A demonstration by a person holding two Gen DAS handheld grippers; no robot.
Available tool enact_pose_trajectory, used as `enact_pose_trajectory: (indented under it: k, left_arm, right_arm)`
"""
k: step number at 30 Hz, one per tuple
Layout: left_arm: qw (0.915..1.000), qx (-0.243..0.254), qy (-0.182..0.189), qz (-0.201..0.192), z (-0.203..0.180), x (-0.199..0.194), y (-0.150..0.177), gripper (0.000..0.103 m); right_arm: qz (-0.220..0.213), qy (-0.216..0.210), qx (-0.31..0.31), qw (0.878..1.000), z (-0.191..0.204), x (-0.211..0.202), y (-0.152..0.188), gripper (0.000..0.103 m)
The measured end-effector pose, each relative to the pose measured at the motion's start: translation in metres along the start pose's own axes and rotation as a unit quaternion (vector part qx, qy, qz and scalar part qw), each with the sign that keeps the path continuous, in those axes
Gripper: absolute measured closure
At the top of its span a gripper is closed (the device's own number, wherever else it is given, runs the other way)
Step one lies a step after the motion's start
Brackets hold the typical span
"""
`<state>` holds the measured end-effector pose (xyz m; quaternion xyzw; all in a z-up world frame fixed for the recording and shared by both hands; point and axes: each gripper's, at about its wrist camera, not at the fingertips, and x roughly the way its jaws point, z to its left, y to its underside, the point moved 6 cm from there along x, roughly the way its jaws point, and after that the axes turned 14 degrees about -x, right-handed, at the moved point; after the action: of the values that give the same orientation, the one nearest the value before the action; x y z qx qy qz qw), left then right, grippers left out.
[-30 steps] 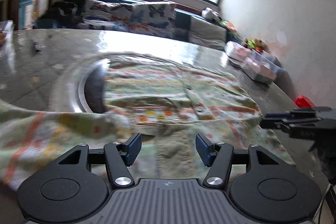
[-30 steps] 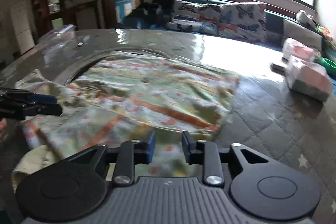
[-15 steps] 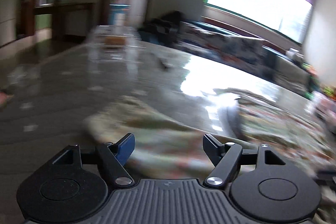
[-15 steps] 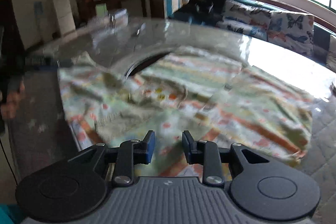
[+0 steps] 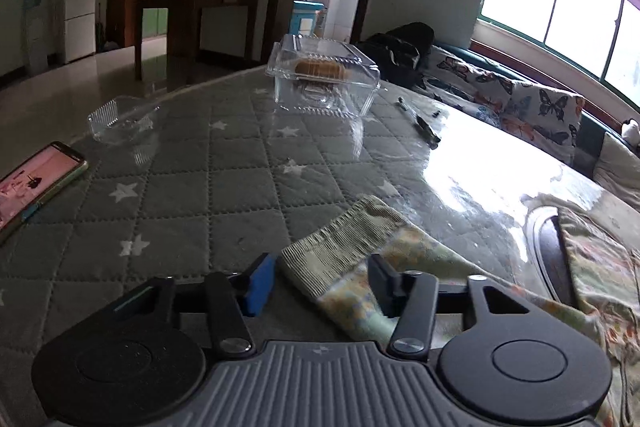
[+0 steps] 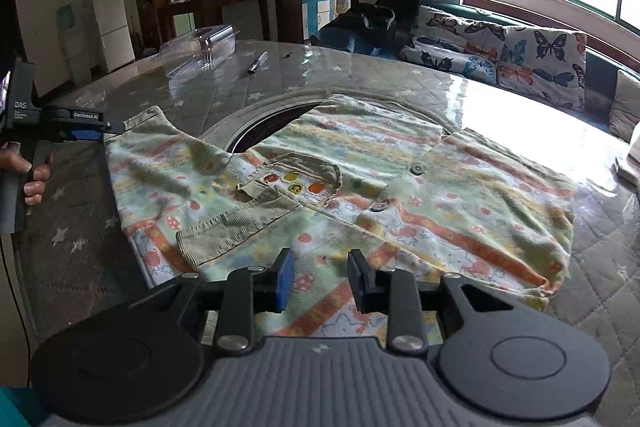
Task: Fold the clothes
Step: 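Grasp the other sleeve with the left gripper and lift it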
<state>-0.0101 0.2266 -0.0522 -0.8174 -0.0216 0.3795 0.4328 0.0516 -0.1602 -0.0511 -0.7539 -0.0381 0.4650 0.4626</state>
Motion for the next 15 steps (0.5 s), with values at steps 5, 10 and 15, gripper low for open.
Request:
enact_pose_trajectory:
  k: [5,10,15]
  left_arm:
    - [1.0000,0.002,0.004,-0.002,0.001,0.001,0.000,0.090]
    - [0.9977,-0.030,0.060,0.005,-0.015,-0.020,-0.001,0.094]
    - [0.9850,-0.024,0.169,0.029,-0.067,-0.061,0.005,0.095]
  right_arm:
    - [-0.005,0.007,0.008,1.000,-0.004,-0.008,0.004,0.074]
    - [-0.010,0.014,0.024,1.000,-0.010,-0.016,0.011,0.074]
    - [-0.016,0.029,0.040,0.999,-0.021,-0.026,0.017,0.074]
